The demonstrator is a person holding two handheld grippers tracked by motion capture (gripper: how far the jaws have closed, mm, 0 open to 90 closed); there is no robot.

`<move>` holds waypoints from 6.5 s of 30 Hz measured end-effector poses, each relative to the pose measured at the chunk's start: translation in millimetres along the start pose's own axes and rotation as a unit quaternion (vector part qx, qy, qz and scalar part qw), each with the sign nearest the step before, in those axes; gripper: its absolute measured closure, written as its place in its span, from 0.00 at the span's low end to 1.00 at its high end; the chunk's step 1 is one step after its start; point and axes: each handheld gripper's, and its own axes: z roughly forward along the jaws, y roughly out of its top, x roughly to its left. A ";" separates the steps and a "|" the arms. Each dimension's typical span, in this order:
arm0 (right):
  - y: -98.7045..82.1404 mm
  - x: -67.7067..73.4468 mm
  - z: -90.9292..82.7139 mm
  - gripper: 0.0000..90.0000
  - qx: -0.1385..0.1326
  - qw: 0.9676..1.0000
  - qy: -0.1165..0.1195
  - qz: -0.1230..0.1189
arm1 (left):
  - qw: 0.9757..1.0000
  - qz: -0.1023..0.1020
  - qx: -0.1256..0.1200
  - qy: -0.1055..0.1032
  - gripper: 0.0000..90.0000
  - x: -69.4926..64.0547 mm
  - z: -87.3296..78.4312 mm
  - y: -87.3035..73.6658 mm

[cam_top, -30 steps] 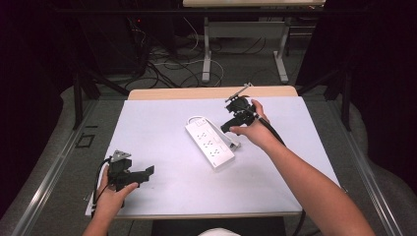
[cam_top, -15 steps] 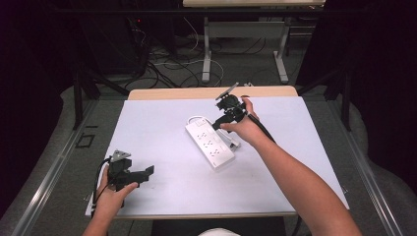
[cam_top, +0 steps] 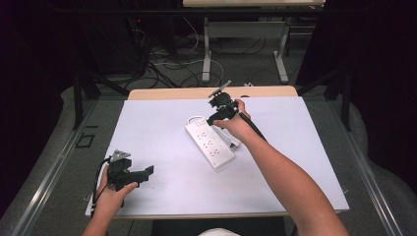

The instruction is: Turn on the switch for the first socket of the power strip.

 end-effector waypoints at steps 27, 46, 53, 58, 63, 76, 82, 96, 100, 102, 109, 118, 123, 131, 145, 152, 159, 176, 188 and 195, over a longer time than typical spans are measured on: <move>4.7 -11.0 37.7 0.47 0.004 0.999 0.010 0.032 | 1.000 -0.004 -0.001 -0.001 0.06 1.9 -0.6 -0.2; 4.2 -13.2 63.1 0.69 0.008 0.999 -0.002 0.047 | 1.000 -0.002 0.003 -0.003 0.06 3.7 -1.6 0.0; 3.8 -17.4 66.3 0.84 0.017 0.998 0.009 0.063 | 1.000 -0.005 -0.002 -0.003 0.06 3.8 -0.6 -0.5; 3.4 -17.0 70.3 0.92 0.027 0.997 0.026 0.071 | 1.000 -0.002 -0.001 -0.004 0.06 4.0 -0.7 -0.4; 0.8 -13.1 77.8 0.98 0.026 0.996 0.047 0.075 | 1.000 -0.002 0.000 -0.004 0.06 4.0 -0.5 -0.3; -1.0 -7.5 82.1 1.00 0.045 0.994 0.064 0.077 | 1.000 -0.002 -0.001 -0.004 0.06 3.7 0.0 -0.5; -0.8 -5.7 82.7 1.00 0.044 0.994 0.068 0.067 | 1.000 -0.002 0.000 -0.005 0.06 4.0 -0.1 -0.4; -3.7 -5.4 83.4 1.00 0.030 0.995 0.071 0.070 | 1.000 -0.003 0.000 -0.003 0.06 3.5 -0.1 -0.7; -6.5 -7.2 85.3 1.00 0.026 0.995 0.075 0.066 | 1.000 -0.001 0.001 0.000 0.06 3.6 -0.7 -0.6; -6.8 -7.8 84.8 1.00 0.031 0.994 0.076 0.070 | 1.000 -0.005 0.000 -0.001 0.06 3.3 -0.6 -0.8; -9.1 -6.7 85.8 1.00 0.013 0.994 0.076 0.078 | 1.000 0.000 0.004 -0.003 0.06 4.0 -0.5 -0.2; -9.5 -6.8 85.6 0.99 0.010 0.994 0.076 0.074 | 1.000 -0.004 0.002 -0.005 0.06 3.0 1.8 0.2; -9.6 -7.0 85.4 0.97 0.008 0.994 0.076 0.076 | 1.000 -0.001 0.004 -0.004 0.06 3.5 1.7 -1.1; -9.7 -4.5 84.1 0.95 0.013 0.994 0.075 0.081 | 1.000 -0.007 0.000 -0.003 0.06 2.9 0.4 -1.2; -8.9 -6.5 76.5 0.85 0.010 0.994 0.076 0.079 | 1.000 -0.005 0.000 -0.005 0.06 2.6 1.1 -0.4; -9.1 -5.5 74.9 0.78 0.007 0.993 0.086 0.086 | 1.000 -0.004 0.002 -0.005 0.06 2.6 1.5 -0.3; -8.0 -4.4 70.6 0.72 0.012 0.991 0.091 0.095 | 1.000 -0.005 0.002 -0.005 0.06 2.7 1.7 -0.5; -8.0 4.3 55.5 0.57 0.005 0.992 0.110 0.068 | 1.000 -0.004 0.001 -0.005 0.06 2.0 1.8 -0.4; -13.6 14.6 37.6 0.41 0.021 0.991 0.125 0.050 | 1.000 -0.003 0.002 -0.004 0.06 1.1 1.8 -0.1; -21.4 20.2 25.8 0.40 0.029 0.992 0.117 0.038 | 1.000 -0.004 0.000 -0.005 0.06 0.5 1.8 -0.3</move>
